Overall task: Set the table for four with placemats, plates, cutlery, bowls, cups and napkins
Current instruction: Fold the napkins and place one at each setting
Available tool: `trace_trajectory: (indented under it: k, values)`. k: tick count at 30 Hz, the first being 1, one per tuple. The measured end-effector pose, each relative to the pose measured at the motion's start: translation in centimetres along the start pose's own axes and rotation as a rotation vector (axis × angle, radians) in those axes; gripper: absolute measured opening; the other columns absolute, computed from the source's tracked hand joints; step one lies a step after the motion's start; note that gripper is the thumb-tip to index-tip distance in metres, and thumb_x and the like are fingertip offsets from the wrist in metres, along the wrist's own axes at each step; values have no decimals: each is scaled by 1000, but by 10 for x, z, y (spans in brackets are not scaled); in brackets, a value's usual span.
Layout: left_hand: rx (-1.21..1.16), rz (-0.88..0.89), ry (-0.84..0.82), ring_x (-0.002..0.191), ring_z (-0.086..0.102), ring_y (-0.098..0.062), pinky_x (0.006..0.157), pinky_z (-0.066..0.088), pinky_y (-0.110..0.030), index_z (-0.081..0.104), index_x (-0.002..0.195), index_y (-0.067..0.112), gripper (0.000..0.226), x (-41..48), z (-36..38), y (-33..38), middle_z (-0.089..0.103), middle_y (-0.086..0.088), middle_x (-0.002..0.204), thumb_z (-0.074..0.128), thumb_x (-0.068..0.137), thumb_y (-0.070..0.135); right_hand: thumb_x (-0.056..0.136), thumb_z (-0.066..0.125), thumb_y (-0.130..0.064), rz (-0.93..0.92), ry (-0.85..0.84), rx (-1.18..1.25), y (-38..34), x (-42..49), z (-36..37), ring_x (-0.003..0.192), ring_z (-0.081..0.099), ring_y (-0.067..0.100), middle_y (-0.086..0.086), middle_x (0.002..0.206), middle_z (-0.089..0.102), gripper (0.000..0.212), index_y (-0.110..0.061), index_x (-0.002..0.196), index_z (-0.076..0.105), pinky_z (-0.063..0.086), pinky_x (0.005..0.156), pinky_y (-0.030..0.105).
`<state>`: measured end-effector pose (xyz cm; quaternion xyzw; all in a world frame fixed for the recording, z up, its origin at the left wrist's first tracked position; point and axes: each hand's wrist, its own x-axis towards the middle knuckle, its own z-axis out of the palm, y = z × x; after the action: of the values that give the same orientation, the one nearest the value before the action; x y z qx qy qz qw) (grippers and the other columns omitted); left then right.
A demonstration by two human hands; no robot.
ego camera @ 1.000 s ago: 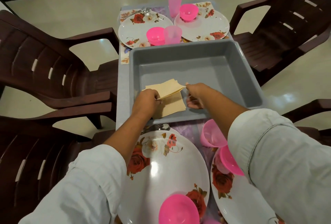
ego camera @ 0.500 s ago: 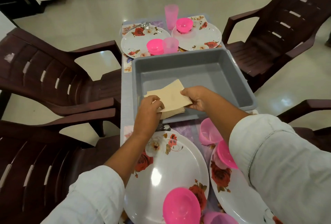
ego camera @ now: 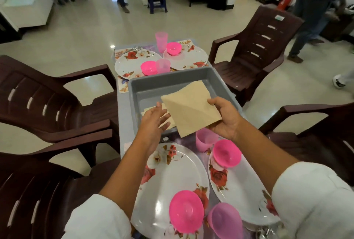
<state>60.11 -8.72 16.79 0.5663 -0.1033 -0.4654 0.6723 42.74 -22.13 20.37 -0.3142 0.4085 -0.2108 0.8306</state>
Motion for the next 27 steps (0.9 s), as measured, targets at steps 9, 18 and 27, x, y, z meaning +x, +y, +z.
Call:
trace_trajectory:
  k: [9,18,27]
  values:
    - [93,66,-66,106,70,-22,81,62,-42,58,126,31,39,-42,48,-21,69,0,115,70,93,16,99,51,-16,20,9,-80,-1,-55,-68,96,69,27,15,106,72,24,-7,119,61,51,99,46]
    - [434,216,26,104,68,-23,83,61,-32,72,109,24,27,-55,90,-58,71,-6,110,77,87,9,85,80,-12,-84,23,-449,-4,-63,-155,108,70,24,9,124,67,45,-22,125,62,58,94,46]
    - [691,216,194,94,70,-19,85,61,-40,73,103,19,20,-93,106,-92,74,0,98,81,85,17,81,85,-24,-297,-58,-1078,-7,-70,-194,101,62,1,-14,115,69,16,-29,94,79,46,87,21]
